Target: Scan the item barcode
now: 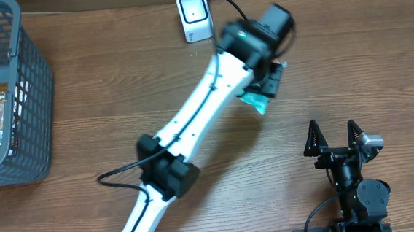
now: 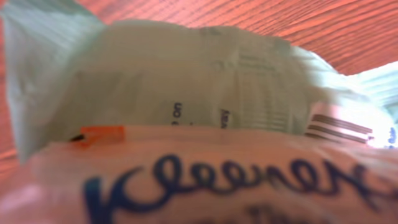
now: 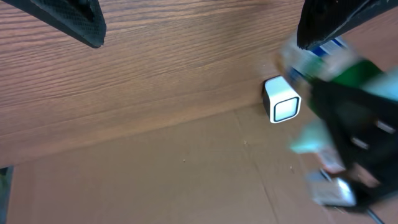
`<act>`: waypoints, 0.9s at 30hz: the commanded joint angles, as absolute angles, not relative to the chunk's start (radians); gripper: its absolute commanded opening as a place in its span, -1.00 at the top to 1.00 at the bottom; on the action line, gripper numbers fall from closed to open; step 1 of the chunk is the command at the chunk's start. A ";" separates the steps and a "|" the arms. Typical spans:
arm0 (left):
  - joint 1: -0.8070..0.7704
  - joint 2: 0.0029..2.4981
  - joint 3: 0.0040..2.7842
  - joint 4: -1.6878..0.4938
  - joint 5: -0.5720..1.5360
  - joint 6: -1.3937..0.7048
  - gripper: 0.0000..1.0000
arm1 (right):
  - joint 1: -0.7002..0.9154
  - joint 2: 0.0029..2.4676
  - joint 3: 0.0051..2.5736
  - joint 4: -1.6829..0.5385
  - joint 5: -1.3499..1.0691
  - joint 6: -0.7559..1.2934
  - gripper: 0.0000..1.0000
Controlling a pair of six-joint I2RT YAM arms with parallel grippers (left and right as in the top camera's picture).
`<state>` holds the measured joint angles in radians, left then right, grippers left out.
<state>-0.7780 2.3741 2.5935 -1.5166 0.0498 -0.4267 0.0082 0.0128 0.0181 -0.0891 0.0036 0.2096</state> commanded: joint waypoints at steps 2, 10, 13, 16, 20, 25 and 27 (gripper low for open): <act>-0.837 2.423 2.620 -1.474 -0.027 -0.611 0.09 | 0.006 0.003 0.008 -0.083 -0.001 0.213 -1.00; -0.911 2.537 2.620 -1.376 -0.038 -0.653 0.16 | 0.006 0.003 0.008 -0.083 -0.001 0.213 -1.00; -0.918 2.568 2.620 -1.354 -0.037 -0.662 0.17 | 0.006 0.003 0.008 -0.083 -0.001 0.213 -1.00; -0.919 2.597 2.620 -1.350 -0.033 -0.670 0.15 | 0.006 0.003 0.008 -0.083 -0.001 0.213 -1.00; -0.918 2.616 2.620 -1.356 -0.015 -0.669 -0.01 | 0.006 0.003 0.008 -0.083 -0.001 0.213 -1.00; -0.917 2.616 2.620 -1.356 0.028 -0.637 -0.65 | 0.006 0.003 0.008 -0.083 -0.001 0.213 -1.00; -0.916 2.616 2.622 -1.356 0.043 -0.623 -0.94 | 0.006 0.003 0.008 -0.083 -0.001 0.213 -1.00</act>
